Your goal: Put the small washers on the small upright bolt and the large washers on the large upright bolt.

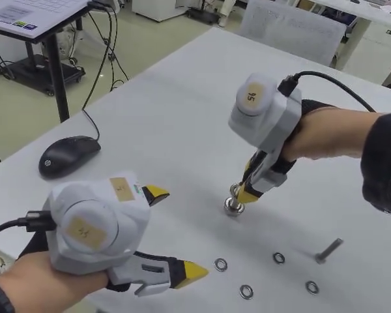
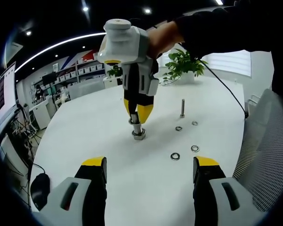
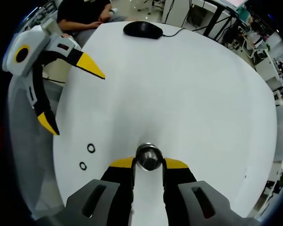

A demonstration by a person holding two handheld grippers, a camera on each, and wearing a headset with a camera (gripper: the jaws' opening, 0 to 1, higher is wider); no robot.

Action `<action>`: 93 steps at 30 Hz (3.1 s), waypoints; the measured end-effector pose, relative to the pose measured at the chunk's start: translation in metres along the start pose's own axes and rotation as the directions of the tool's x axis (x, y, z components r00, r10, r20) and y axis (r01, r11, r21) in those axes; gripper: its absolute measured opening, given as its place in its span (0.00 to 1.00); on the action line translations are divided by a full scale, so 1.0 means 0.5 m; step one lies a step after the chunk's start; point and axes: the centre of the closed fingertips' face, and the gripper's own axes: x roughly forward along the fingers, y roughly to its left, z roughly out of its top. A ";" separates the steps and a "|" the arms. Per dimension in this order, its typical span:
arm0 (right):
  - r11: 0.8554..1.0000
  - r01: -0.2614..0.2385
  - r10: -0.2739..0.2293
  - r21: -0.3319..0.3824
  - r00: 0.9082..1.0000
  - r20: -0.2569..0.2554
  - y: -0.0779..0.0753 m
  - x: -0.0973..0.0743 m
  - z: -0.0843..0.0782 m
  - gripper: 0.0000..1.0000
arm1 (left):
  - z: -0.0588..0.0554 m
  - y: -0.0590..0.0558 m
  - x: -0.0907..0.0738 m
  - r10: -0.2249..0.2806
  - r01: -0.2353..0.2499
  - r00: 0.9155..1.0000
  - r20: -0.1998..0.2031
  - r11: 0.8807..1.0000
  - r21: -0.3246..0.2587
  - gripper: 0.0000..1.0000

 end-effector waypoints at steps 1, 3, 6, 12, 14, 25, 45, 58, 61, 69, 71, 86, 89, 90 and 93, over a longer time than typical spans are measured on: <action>1.000 -0.003 0.003 0.001 1.000 -0.003 -0.001 0.003 -0.001 0.23 | -0.001 0.001 -0.001 0.001 -0.001 1.000 -0.001 1.000 -0.001 0.74; 1.000 -0.008 0.008 0.005 1.000 -0.006 -0.005 0.011 -0.003 0.23 | -0.002 0.002 -0.001 0.004 -0.004 1.000 -0.002 1.000 -0.004 0.74; 1.000 -0.014 0.015 0.006 1.000 -0.011 -0.004 0.019 -0.008 0.23 | -0.003 0.002 -0.002 0.007 -0.007 1.000 -0.003 1.000 -0.006 0.74; 1.000 -0.020 0.020 0.012 1.000 -0.010 0.003 0.031 -0.011 0.23 | -0.005 0.000 -0.001 0.006 -0.006 1.000 -0.006 1.000 -0.008 0.73; 1.000 -0.020 0.020 0.012 1.000 -0.009 0.003 0.034 -0.013 0.23 | -0.006 0.000 -0.001 0.007 -0.007 1.000 -0.007 1.000 -0.008 0.73; 1.000 -0.020 0.020 0.015 1.000 -0.017 0.002 0.053 -0.022 0.23 | -0.008 0.000 -0.001 0.005 -0.006 1.000 -0.011 1.000 -0.011 0.73; 1.000 -0.020 0.020 0.018 1.000 -0.010 0.001 0.063 -0.019 0.26 | -0.012 -0.001 0.000 0.001 -0.001 1.000 -0.013 1.000 -0.012 0.73; 1.000 0.007 -0.007 0.020 1.000 -0.007 -0.010 0.038 -0.032 0.31 | -0.004 -0.004 0.003 -0.007 0.007 1.000 -0.013 1.000 0.004 0.73; 0.999 0.019 -0.019 0.027 1.000 -0.003 -0.011 0.026 -0.039 0.32 | 0.001 -0.005 0.004 -0.010 0.010 1.000 -0.011 1.000 0.009 0.73; 0.998 0.048 -0.048 0.039 0.999 0.016 -0.003 -0.009 -0.054 0.32 | 0.015 -0.007 0.002 -0.021 0.022 1.000 -0.010 0.999 0.035 0.73; 0.998 0.054 -0.055 0.045 0.998 0.022 0.001 -0.019 -0.059 0.32 | 0.019 -0.009 0.002 -0.026 0.026 1.000 -0.009 0.999 0.041 0.73; 0.992 0.057 -0.061 0.110 0.998 0.029 0.056 -0.051 -0.137 0.31 | 0.042 -0.033 0.004 -0.080 0.081 0.997 -0.014 0.993 0.086 0.73; 0.991 0.058 -0.061 0.121 0.998 0.019 0.069 -0.052 -0.155 0.31 | 0.046 -0.035 0.002 -0.084 0.084 0.996 -0.012 0.993 0.085 0.74; 0.990 0.057 -0.060 0.128 0.998 0.019 0.075 -0.053 -0.162 0.31 | 0.047 -0.035 0.001 -0.086 0.086 0.996 -0.010 0.993 0.082 0.74; 0.988 0.052 -0.055 0.143 0.998 0.017 0.092 -0.053 -0.176 0.31 | 0.047 -0.036 -0.002 -0.088 0.088 0.996 -0.009 0.993 0.080 0.73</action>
